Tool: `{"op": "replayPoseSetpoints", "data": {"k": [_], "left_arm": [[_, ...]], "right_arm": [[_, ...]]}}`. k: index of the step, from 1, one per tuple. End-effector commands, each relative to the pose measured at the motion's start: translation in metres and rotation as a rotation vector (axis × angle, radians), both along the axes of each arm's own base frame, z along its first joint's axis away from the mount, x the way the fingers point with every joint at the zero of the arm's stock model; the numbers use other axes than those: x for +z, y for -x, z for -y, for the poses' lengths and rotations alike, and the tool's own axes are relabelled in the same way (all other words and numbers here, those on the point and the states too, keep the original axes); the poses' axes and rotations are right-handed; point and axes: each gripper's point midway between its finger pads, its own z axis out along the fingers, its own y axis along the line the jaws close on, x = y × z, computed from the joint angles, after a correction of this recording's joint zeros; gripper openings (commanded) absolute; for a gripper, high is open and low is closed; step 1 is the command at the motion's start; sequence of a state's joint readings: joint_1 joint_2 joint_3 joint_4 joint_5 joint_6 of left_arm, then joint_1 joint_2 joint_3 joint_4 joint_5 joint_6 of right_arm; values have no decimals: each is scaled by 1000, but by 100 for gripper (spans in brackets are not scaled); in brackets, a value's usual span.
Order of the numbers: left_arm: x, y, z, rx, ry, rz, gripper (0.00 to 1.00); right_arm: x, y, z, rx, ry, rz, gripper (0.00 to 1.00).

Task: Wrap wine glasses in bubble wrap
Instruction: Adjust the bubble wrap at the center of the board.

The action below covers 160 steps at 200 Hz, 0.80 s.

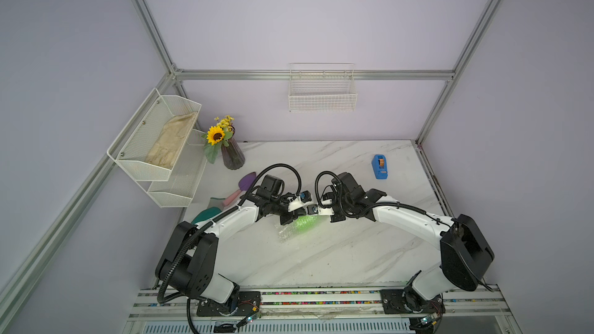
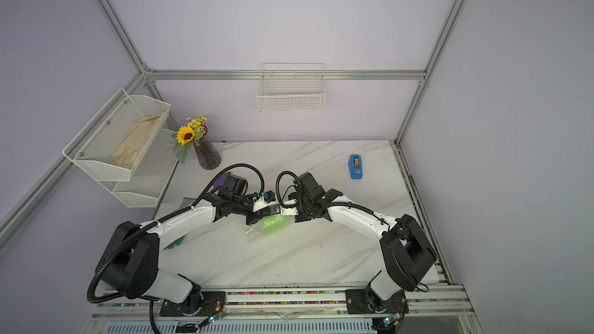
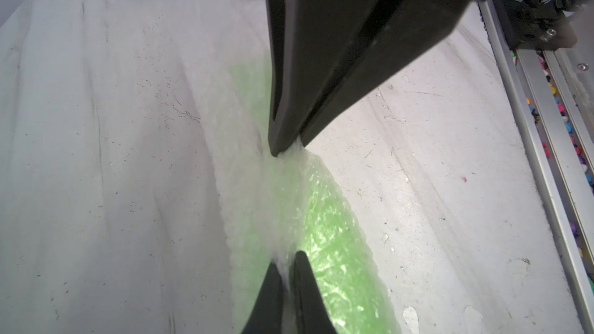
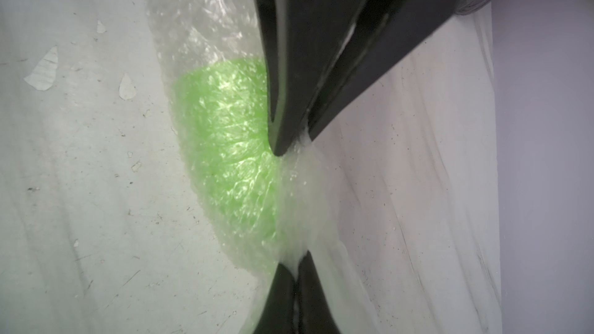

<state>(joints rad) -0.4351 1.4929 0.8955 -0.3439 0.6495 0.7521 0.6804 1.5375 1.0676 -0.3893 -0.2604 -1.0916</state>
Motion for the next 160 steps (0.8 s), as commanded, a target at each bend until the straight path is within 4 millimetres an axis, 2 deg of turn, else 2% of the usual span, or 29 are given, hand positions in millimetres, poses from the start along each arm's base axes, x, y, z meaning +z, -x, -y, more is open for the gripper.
{"op": "replayPoseSetpoints", "data": {"k": [1, 30, 33, 40, 49, 61, 75, 79, 81, 91, 113, 128, 141, 160], "left_arm": [[4, 3, -1, -48, -34, 19, 9], [2, 4, -8, -63, -89, 26, 9], [3, 4, -8, -67, -92, 27, 9], [2, 5, -9, -75, -104, 27, 8], [2, 7, -11, -81, -120, 25, 8], [2, 7, -14, -88, -139, 29, 8], [3, 6, -16, -87, -158, 36, 8], [3, 6, -17, -88, -162, 38, 8], [3, 5, -17, -87, -163, 39, 8], [4, 5, -17, -93, -165, 44, 8], [6, 4, -17, -102, -170, 54, 9], [9, 1, -16, -104, -167, 68, 9], [11, -1, -14, -101, -155, 73, 9], [10, -2, -12, -98, -143, 69, 9]], "right_arm": [[45, -2, -2, -21, -116, 79, 25], [72, -11, 4, -104, -256, 96, 44], [86, -12, 7, -118, -293, 119, 46], [99, -19, 12, -171, -354, 138, 53], [117, -36, 23, -283, -442, 172, 56], [138, -65, 48, -478, -557, 155, 57], [151, -111, 92, -804, -679, 92, 56], [155, -117, 102, -864, -696, 85, 55], [149, -124, 107, -899, -688, 68, 55], [140, -148, 145, -1090, -712, 32, 52], [133, -172, 205, -1321, -848, -45, 56], [115, -189, 248, -1484, -882, -122, 57], [92, -200, 275, -1558, -896, -236, 56], [59, -212, 305, -1551, -981, -463, 56]]}}
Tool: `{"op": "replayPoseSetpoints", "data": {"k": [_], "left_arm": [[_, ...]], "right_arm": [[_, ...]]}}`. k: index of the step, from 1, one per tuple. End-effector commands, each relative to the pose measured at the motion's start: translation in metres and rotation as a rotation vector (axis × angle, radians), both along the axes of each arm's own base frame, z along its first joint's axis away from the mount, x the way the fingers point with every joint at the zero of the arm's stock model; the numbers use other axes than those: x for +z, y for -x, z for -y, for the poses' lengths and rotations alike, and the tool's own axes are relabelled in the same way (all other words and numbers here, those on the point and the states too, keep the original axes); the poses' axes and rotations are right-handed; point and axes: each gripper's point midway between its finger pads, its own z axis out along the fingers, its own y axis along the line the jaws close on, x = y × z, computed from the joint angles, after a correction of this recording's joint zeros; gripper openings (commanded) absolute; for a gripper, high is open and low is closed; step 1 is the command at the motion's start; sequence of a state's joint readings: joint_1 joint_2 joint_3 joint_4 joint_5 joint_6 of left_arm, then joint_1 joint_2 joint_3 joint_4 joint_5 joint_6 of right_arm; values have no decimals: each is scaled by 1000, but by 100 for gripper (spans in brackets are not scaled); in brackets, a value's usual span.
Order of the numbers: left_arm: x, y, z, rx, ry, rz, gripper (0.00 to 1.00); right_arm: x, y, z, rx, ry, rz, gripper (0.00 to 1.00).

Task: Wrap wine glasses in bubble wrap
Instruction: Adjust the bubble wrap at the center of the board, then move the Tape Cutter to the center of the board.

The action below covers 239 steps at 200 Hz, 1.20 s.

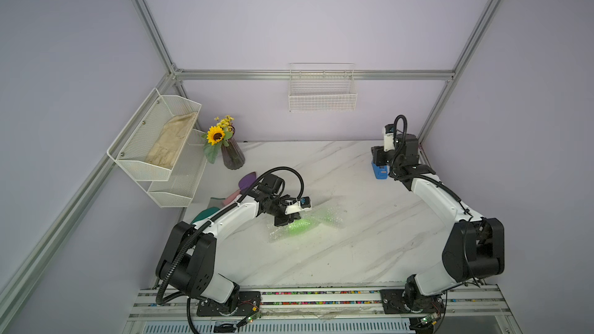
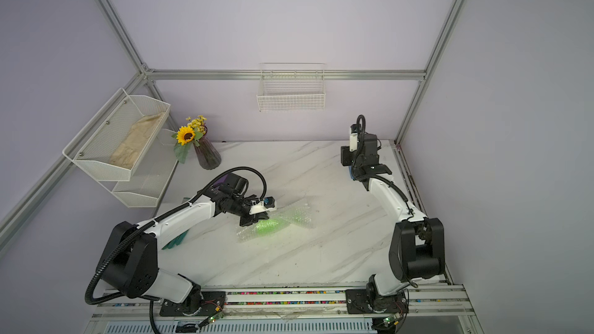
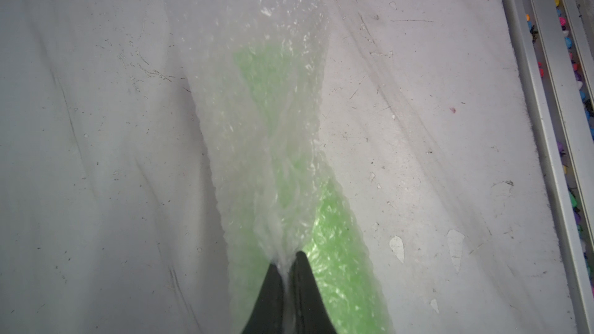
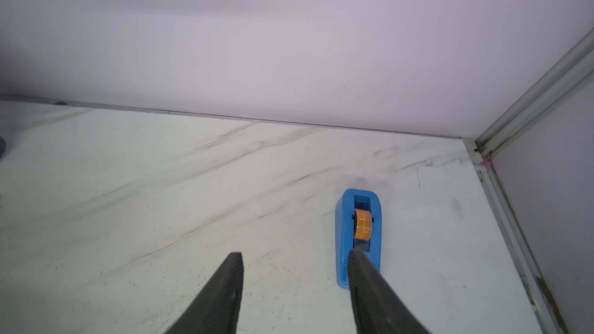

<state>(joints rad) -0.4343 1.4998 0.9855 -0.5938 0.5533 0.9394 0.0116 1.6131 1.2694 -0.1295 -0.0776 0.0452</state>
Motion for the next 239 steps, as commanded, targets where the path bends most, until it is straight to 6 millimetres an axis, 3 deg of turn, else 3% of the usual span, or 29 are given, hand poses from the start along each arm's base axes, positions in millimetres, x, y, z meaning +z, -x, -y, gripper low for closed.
{"op": "replayPoseSetpoints", "data": {"k": [1, 18, 39, 68, 104, 149, 169, 193, 208, 239], "left_arm": [[16, -12, 8, -22, 31, 52, 9], [13, -11, 9, -20, 38, 38, 9], [13, -12, 10, -15, 37, 31, 9], [11, -12, 8, -7, 30, 30, 9], [9, -12, 7, 2, 21, 24, 9], [7, -11, 6, 7, 14, 22, 9], [6, -12, 4, 13, 2, 27, 9], [5, -12, 0, 14, -13, 44, 9], [4, -11, -2, 16, -23, 47, 9], [5, -11, -1, 17, -21, 49, 9]], "right_arm": [[-43, -5, 30, -36, -306, -153, 56], [-76, -18, 50, -57, -406, -230, 58], [-113, -32, 55, -32, -425, -316, 75], [-139, -51, 71, -103, -244, -354, 92], [-163, -72, 62, -95, -133, -395, 96], [-196, -86, 49, -81, -117, -457, 90], [-196, -89, 39, -93, -94, -462, 77], [-191, -91, 17, -134, -97, -453, 61], [-189, -89, 3, -190, -98, -459, 59], [-186, -82, -50, -224, -155, -465, 56]]}}
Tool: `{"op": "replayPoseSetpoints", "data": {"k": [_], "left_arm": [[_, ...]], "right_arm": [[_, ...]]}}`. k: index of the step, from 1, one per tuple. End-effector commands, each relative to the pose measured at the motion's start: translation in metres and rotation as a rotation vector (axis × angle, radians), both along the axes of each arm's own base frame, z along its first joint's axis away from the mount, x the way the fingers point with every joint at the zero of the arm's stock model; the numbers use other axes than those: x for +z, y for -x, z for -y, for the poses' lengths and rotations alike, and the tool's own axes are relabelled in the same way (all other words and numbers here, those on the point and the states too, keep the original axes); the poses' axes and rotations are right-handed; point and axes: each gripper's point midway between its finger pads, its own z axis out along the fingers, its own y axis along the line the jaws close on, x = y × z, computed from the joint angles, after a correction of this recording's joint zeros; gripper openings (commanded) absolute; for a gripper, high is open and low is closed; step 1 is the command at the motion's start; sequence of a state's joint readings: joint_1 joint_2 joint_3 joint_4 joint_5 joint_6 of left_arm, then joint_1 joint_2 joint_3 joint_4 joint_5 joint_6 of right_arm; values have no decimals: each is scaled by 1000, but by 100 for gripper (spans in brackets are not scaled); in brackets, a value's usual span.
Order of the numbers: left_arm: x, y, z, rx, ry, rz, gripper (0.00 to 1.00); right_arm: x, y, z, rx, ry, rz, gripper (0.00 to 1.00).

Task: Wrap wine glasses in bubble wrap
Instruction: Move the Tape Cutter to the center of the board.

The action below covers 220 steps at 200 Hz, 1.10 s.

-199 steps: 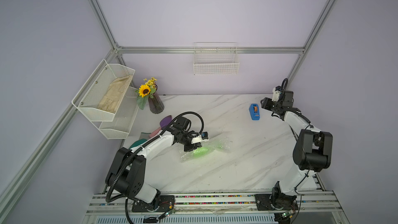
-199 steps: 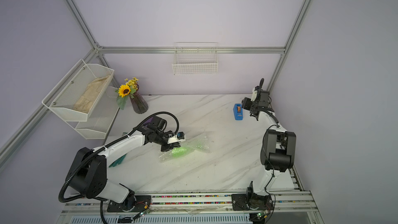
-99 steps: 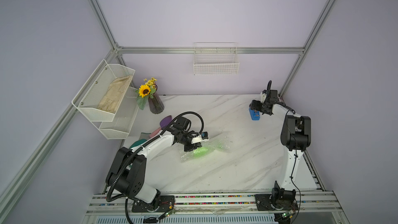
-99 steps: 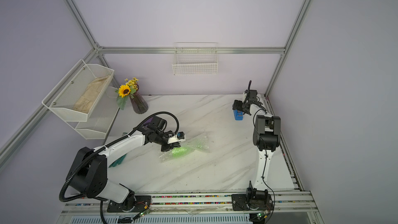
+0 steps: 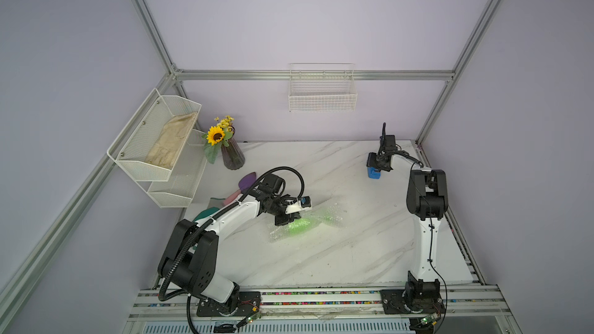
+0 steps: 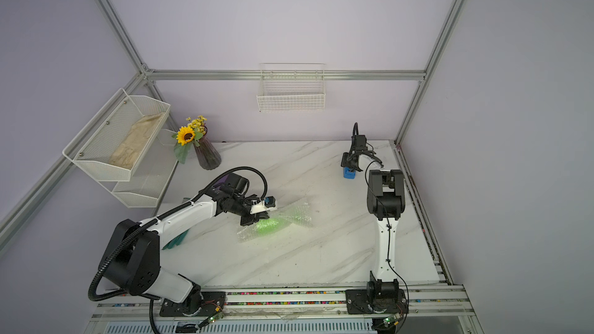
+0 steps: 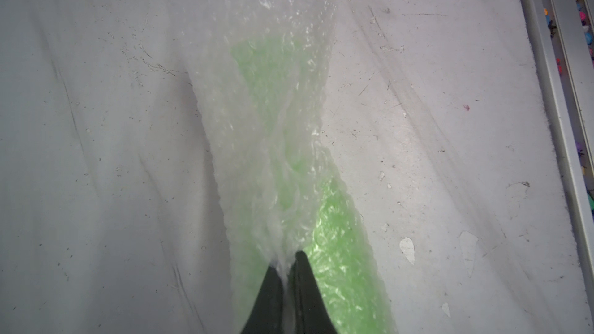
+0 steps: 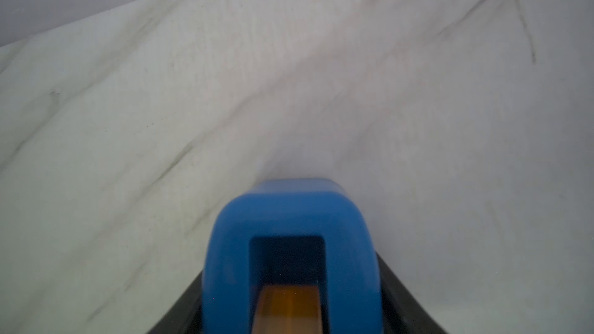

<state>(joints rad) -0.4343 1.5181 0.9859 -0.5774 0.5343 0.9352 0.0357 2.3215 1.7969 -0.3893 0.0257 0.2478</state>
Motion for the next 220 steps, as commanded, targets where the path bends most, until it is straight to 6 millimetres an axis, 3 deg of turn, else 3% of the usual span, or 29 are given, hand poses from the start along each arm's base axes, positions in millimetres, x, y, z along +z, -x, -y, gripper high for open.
{"op": "replayPoseSetpoints", "data": {"k": [1, 36, 70, 91, 121, 142, 166, 197, 220], "left_arm": [[11, -6, -1, 6, -6, 46, 9], [10, -6, 1, -3, 2, 34, 9], [2, -4, 0, -8, -14, 19, 9], [2, -5, 1, -11, -15, 22, 9], [2, -4, 1, -14, -15, 19, 9], [1, -4, 1, -10, -18, 19, 9], [0, -5, 0, -8, -25, 19, 9], [-2, -5, 0, -8, -27, 15, 9], [-3, -4, -1, -7, -30, 11, 9]], "right_arm": [[12, 10, -51, -60, -64, -15, 56], [-6, 14, -95, -122, -19, -38, 56], [-2, 5, -109, -116, -22, -9, 64], [15, 1, -120, -24, -33, 5, 74], [50, -1, -117, 44, -33, 29, 90], [75, 5, -111, 92, -87, 42, 92], [88, 22, -103, 149, -258, 45, 82], [86, 45, -114, 271, -618, 40, 58], [77, 54, -122, 316, -706, 18, 49]]}}
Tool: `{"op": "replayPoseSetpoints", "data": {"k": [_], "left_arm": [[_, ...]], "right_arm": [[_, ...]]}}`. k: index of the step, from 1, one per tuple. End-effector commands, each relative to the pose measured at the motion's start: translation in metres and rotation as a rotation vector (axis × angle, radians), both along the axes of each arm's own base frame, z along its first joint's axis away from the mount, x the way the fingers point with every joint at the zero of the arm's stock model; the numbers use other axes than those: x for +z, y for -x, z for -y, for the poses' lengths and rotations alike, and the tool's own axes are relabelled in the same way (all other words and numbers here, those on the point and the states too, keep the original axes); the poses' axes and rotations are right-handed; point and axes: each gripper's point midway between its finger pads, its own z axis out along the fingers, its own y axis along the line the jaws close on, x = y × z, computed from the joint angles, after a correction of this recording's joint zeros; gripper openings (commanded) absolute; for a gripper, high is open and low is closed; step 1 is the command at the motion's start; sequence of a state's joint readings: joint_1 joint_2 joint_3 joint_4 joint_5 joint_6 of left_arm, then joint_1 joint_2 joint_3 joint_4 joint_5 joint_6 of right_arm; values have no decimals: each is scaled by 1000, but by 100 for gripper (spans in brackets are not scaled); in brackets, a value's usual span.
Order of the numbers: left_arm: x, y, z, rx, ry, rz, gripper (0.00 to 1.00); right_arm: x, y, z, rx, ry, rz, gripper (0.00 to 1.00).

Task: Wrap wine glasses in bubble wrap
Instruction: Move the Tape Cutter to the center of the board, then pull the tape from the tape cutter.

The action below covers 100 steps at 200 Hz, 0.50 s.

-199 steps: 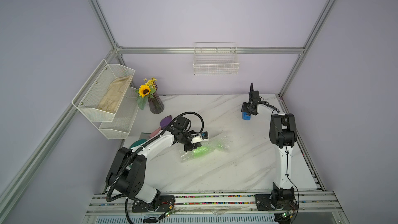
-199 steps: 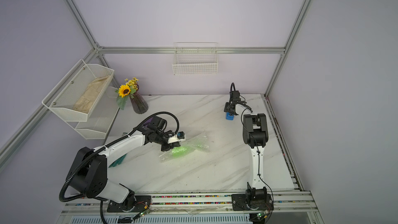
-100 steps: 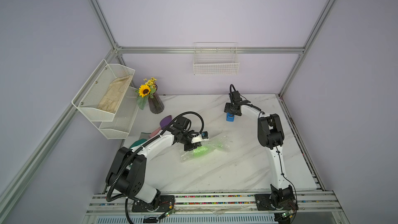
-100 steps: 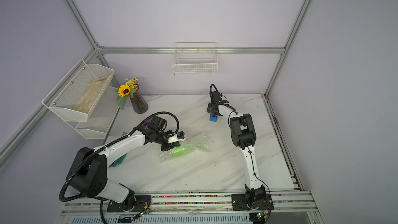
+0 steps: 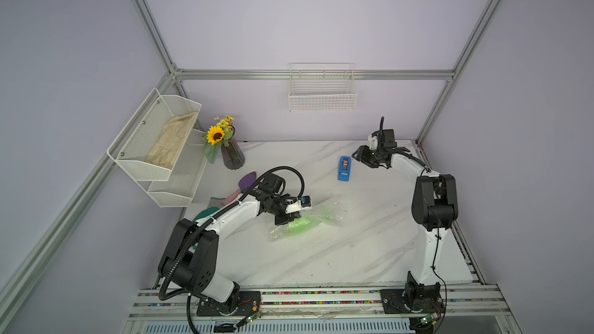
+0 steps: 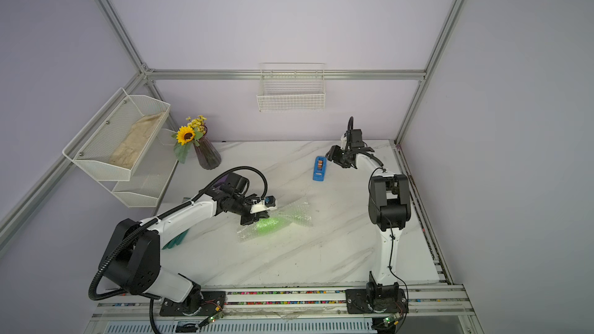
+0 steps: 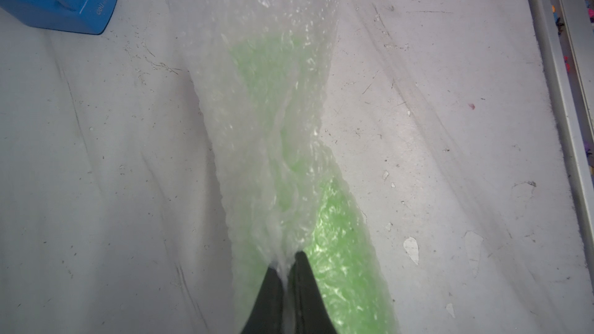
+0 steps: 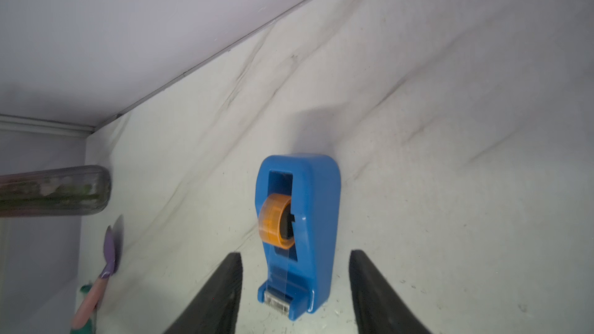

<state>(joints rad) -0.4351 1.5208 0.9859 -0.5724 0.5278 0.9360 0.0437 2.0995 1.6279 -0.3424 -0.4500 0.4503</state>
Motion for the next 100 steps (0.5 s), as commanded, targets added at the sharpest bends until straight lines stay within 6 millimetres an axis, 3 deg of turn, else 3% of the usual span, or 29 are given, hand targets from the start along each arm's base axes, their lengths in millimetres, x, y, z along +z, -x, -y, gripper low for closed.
{"op": "replayPoseSetpoints", "data": {"k": [1, 31, 100], "left_arm": [[-2, -2, 0, -9, -25, 5, 9], [-3, -1, -1, -5, -28, 0, 9], [-7, -2, -1, -3, -38, -13, 10]], "right_arm": [[0, 14, -40, 158, -214, 1, 49], [-24, 16, -40, 165, -225, -45, 41], [-46, 16, -50, 208, -286, -95, 32]]}}
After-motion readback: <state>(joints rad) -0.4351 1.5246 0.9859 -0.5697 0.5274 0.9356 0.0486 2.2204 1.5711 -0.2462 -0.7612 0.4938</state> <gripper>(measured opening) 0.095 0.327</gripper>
